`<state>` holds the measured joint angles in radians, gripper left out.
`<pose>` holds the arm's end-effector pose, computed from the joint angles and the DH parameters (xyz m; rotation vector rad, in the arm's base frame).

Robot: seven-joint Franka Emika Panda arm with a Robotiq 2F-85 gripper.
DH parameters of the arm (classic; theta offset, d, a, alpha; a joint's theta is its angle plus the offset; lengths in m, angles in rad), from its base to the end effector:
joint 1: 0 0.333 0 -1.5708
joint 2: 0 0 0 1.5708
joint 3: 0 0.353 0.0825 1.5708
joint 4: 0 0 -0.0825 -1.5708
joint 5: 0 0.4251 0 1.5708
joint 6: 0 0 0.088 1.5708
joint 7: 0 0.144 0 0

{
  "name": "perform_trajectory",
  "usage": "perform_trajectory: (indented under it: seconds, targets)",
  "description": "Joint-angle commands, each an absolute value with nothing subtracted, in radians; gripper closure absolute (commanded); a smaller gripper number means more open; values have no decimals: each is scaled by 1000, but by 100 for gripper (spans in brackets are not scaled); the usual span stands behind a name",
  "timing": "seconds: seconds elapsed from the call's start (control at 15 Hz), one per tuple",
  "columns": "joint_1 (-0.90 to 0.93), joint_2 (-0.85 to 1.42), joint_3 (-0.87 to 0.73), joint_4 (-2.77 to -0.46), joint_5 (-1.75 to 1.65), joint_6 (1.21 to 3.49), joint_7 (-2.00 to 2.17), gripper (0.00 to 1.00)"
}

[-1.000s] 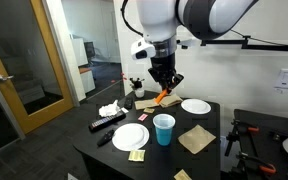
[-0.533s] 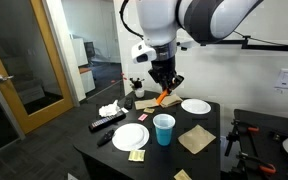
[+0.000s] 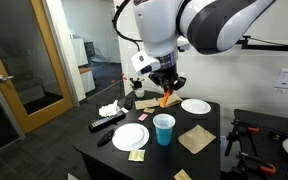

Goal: Place the orange marker in the blue cup

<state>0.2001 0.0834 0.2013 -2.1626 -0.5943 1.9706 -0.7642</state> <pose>0.5289 0.1643 0.3273 1.9670 1.7959 -0.4742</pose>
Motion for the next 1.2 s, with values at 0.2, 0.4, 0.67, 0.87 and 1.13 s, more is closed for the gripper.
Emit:
perform_trajectory:
  seconds: [0.2,0.4,0.67,0.87,1.13]
  targets:
    - [226,147,219,-2128,-733,1913,-848,95]
    - [233,171,228,-2133,-811,1922,-867,95]
    - [243,198,237,-2139,-900,1924,-867,95]
    - [254,216,242,-2142,-949,1916,-850,95]
    - [260,233,246,-2155,-1014,1919,-796,95]
